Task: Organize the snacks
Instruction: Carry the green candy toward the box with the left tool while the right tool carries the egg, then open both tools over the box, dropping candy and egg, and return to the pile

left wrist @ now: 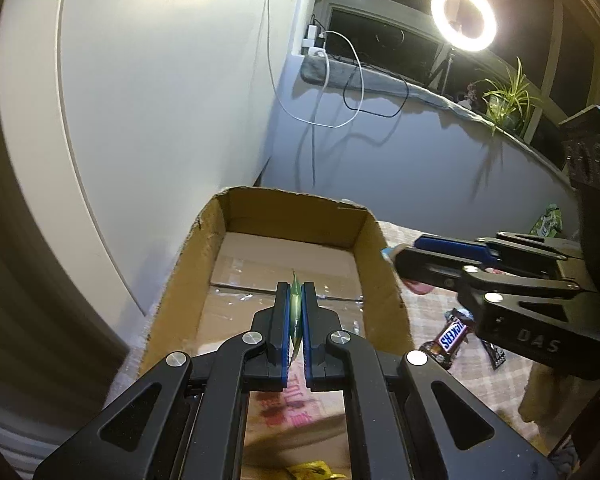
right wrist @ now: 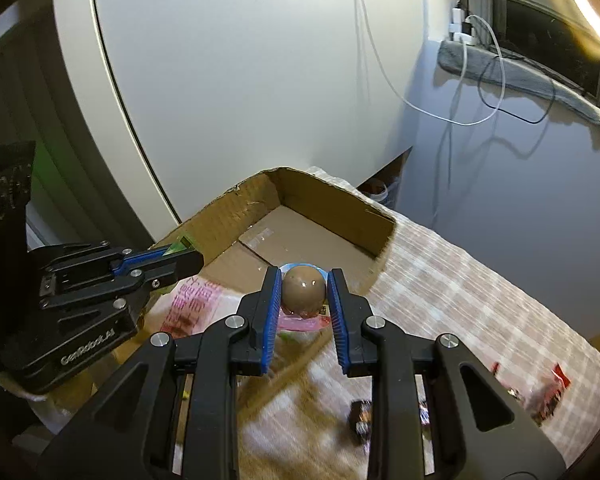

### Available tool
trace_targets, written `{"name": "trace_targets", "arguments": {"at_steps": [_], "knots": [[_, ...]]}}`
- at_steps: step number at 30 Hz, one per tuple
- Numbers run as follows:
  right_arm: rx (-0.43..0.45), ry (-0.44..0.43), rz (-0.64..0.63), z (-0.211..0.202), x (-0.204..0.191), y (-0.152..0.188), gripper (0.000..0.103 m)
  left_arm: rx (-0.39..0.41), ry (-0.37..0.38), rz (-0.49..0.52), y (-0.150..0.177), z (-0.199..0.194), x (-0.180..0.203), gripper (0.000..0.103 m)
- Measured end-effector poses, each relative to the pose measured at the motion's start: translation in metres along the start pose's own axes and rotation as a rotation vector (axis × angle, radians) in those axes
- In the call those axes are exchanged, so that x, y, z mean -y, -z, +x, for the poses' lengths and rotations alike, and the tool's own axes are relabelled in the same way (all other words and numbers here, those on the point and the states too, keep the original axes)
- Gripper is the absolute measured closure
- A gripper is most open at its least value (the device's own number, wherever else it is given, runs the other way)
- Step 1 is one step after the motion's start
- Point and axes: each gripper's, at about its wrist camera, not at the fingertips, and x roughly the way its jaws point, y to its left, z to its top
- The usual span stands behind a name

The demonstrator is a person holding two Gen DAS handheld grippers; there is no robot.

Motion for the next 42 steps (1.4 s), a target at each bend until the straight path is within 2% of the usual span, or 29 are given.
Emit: {"name": "trace_targets", "arguments": {"at_steps": [8, 10, 11, 15, 16, 20, 23, 24, 26, 29, 31, 33, 38, 42], "knots": [[-0.027, -0.023, 0.014, 0.024, 0.0, -0.008, 0.075, -0.006, -0.009, -0.015, -0.002, 0.004, -0.01, 0.099], [-0.032, -0.022, 0.014, 0.028, 0.0, -0.009, 0.073, -0.008, -0.012, -0.021, -0.002, 0.004, -0.01, 0.093], [-0.03, -0.02, 0.015, 0.028, 0.0, -0.009, 0.071, -0.007, -0.013, -0.022, -0.002, 0.004, -0.011, 0.087], [-0.026, -0.012, 0.026, 0.028, 0.004, -0.011, 0.069, -0.004, -0.025, -0.022, -0.002, 0.004, -0.01, 0.086], [-0.024, -0.012, 0.03, 0.027, 0.005, -0.011, 0.065, -0.003, -0.026, -0.021, -0.002, 0.004, -0.01, 0.086], [-0.003, 0.001, 0.043, 0.02, 0.009, -0.012, 0.039, -0.002, -0.03, -0.022, -0.002, 0.002, -0.01, 0.084], [0.008, 0.013, 0.04, 0.014, 0.009, -0.012, 0.038, 0.001, -0.03, -0.028, -0.002, 0.001, -0.01, 0.083], [0.012, 0.016, 0.04, 0.011, 0.009, -0.012, 0.037, 0.003, -0.03, -0.03, -0.002, 0.0, -0.01, 0.079], [0.019, 0.022, 0.039, 0.006, 0.009, -0.012, 0.029, 0.009, -0.029, -0.033, -0.003, -0.002, -0.009, 0.073], [0.028, 0.029, 0.037, -0.001, 0.009, -0.01, 0.027, 0.017, -0.027, -0.029, -0.003, -0.006, -0.006, 0.072], [0.032, 0.033, 0.039, -0.007, 0.01, -0.008, 0.027, 0.022, -0.026, -0.029, -0.003, -0.009, -0.004, 0.066], [0.033, 0.035, 0.04, -0.012, 0.012, -0.006, 0.027, 0.03, -0.016, -0.029, -0.002, -0.012, -0.001, 0.053], [0.044, 0.059, 0.038, -0.037, 0.022, 0.004, 0.017, 0.042, 0.001, -0.011, -0.001, -0.021, 0.015, 0.042], [0.046, 0.093, 0.037, -0.061, 0.038, 0.016, 0.016, 0.045, 0.03, 0.006, 0.001, -0.024, 0.031, 0.041]]}}
